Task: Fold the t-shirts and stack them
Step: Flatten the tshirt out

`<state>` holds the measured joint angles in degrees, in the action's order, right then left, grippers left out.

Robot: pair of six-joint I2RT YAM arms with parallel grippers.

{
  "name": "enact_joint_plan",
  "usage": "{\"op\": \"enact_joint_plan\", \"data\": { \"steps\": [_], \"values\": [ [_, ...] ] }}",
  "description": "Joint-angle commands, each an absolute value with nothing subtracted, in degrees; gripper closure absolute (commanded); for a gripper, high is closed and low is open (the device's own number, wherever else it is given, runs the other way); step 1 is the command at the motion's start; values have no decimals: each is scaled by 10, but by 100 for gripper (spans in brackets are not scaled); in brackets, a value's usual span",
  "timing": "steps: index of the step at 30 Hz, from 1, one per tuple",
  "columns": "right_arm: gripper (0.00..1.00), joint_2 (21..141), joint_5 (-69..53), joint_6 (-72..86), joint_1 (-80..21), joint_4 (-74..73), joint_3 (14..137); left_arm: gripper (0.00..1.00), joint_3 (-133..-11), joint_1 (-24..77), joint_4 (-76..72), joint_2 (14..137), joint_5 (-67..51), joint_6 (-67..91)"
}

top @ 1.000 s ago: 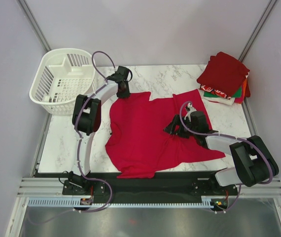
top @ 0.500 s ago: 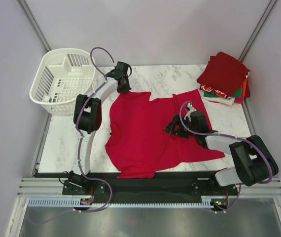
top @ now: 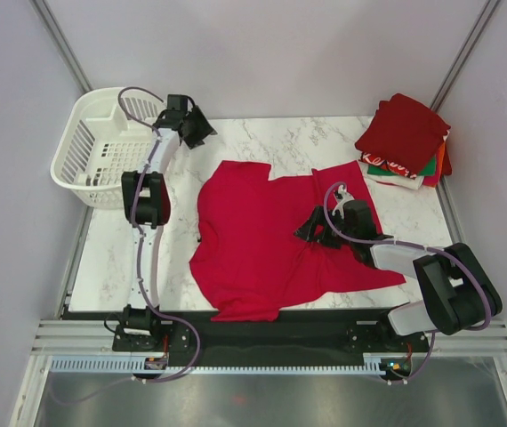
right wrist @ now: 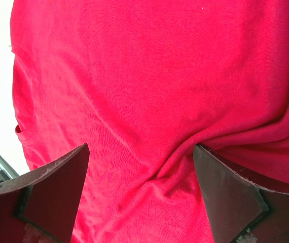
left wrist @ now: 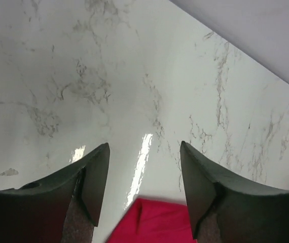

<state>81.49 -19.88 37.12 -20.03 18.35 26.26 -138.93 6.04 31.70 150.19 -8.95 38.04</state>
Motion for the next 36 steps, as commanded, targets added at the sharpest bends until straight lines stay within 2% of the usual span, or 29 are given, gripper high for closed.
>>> {"op": "enact_joint_plan", "data": {
  "steps": [1, 2, 5, 7, 11, 12, 14, 17, 27, 36],
  "values": [
    [7, 830, -198, 366, -203, 163, 258, 35, -1416, 61, 302, 1459, -114, 410],
    [7, 830, -198, 367, -203, 162, 258, 35, -1405, 64, 301, 1448, -110, 397],
    [7, 831, -199, 366, -203, 163, 258, 47, -1328, 79, 301, 1378, -95, 349],
    [7, 831, -199, 366, -203, 164, 258, 49, -1263, 94, 300, 1338, -77, 325],
    [7, 830, -199, 366, -203, 164, 258, 69, -1207, 121, 301, 1318, -90, 308],
    [7, 830, -199, 366, -203, 164, 258, 80, -1201, 127, 301, 1317, -95, 303],
    [7, 830, -199, 366, -203, 164, 258, 90, -1186, 149, 301, 1323, -95, 295],
    [7, 830, -199, 366, -203, 164, 258, 97, -1174, 178, 301, 1332, -91, 276],
    [7, 831, -201, 365, -203, 166, 257, 98, -1161, 207, 307, 1365, -13, 245],
    [6, 831, -202, 365, -203, 168, 257, 93, -1294, 205, 335, 1447, 47, 215]
  ]
}}
